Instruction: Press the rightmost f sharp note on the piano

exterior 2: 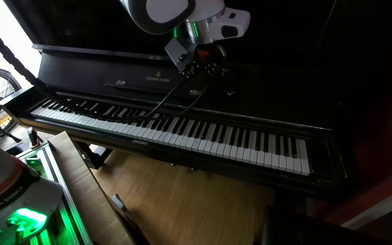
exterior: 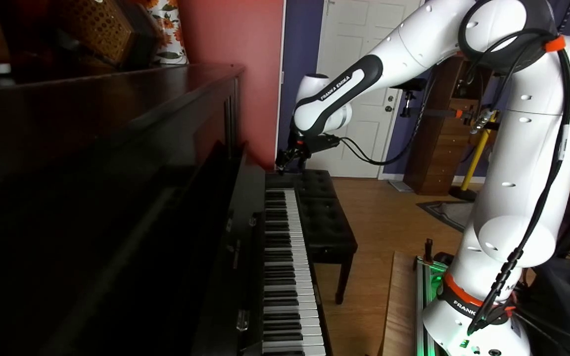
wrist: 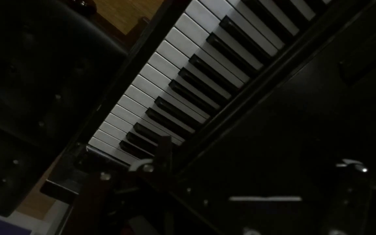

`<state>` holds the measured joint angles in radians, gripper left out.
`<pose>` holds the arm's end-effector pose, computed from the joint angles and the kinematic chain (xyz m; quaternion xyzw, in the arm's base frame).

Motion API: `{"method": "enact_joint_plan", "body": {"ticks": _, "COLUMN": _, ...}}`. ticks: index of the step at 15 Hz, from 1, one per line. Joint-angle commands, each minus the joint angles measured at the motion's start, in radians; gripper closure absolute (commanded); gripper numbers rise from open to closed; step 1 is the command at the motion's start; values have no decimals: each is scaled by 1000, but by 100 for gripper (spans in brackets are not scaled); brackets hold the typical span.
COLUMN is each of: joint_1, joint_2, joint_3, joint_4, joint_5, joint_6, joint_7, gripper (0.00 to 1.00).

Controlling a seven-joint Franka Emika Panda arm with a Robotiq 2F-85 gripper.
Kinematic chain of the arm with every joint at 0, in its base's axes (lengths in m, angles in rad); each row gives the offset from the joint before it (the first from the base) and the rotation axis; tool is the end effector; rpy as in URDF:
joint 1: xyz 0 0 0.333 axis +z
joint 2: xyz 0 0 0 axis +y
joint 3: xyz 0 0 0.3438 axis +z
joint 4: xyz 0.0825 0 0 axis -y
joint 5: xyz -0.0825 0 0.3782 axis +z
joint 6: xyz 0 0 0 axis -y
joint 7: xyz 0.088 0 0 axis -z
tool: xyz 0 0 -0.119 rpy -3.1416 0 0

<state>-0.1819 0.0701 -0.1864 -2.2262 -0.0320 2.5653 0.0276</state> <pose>0.5233 -0.2006 0.3903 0.9739 -0.1819 0.1298 0.0394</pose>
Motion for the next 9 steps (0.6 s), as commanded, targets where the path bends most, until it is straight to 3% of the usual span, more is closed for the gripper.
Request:
{"method": "enact_joint_plan", "body": {"ticks": 1, "joint_1": 0, "joint_2": 23, "joint_3": -7, "joint_4": 21, "joint_5": -28, "joint_6": -3, "joint_7": 47, "gripper": 0}}
{"method": "enact_joint_plan", "body": {"ticks": 5, "joint_1": -6, "joint_2": 182, "joint_3": -59, "joint_4": 161, "joint_5": -100, "joint_6": -43, "joint_7": 289, "gripper": 0}}
{"method": "enact_joint_plan", "body": {"ticks": 9, "joint_1": 1, "joint_2": 325, "joint_3": -107, "joint_4": 295, "joint_5": -79, "joint_6": -152, "joint_7": 402, "gripper": 0}}
